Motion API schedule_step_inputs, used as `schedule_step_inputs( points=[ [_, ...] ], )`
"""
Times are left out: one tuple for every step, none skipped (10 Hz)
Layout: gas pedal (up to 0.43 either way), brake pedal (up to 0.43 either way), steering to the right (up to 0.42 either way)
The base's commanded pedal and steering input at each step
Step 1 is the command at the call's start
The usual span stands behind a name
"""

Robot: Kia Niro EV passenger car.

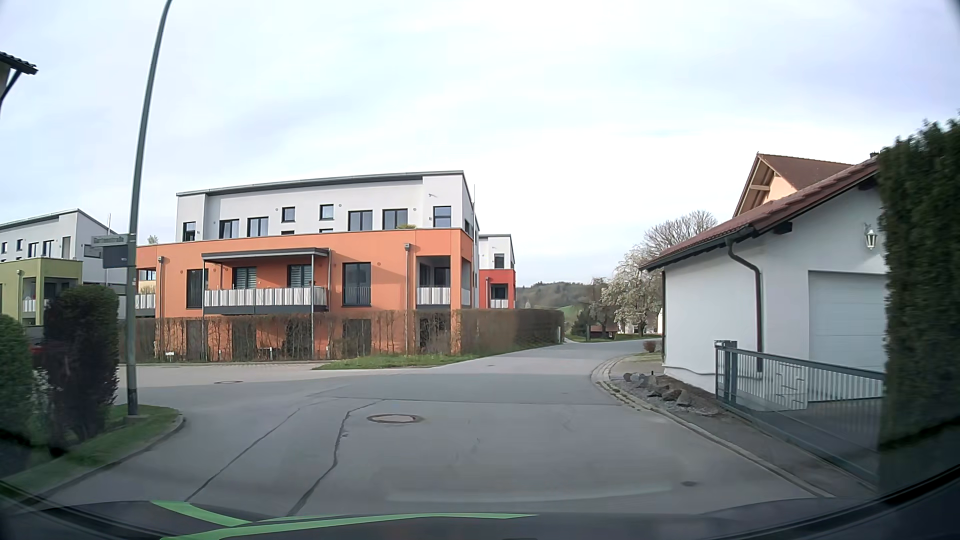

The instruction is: Follow the waypoints while adhering to traffic rules and regulations

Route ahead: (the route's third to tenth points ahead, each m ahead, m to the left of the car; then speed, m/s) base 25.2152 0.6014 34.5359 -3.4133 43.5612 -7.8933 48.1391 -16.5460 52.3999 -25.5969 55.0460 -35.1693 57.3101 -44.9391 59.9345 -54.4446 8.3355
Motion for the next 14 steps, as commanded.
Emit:
schedule_step_inputs(
  points=[
    [0.13,0.0,0.015],
    [0.13,0.0,0.023],
    [0.13,0.0,0.03],
    [0.13,0.0,0.037],
    [0.13,0.0,0.04],
    [0.13,0.0,0.041],
    [0.13,0.0,0.041],
    [0.13,0.0,0.042],
    [0.13,0.0,0.043],
    [0.13,0.0,0.046],
    [0.13,0.0,0.049],
    [0.13,0.0,0.051],
    [0.13,0.0,0.053],
    [0.118,0.0,0.055]
  ],
)
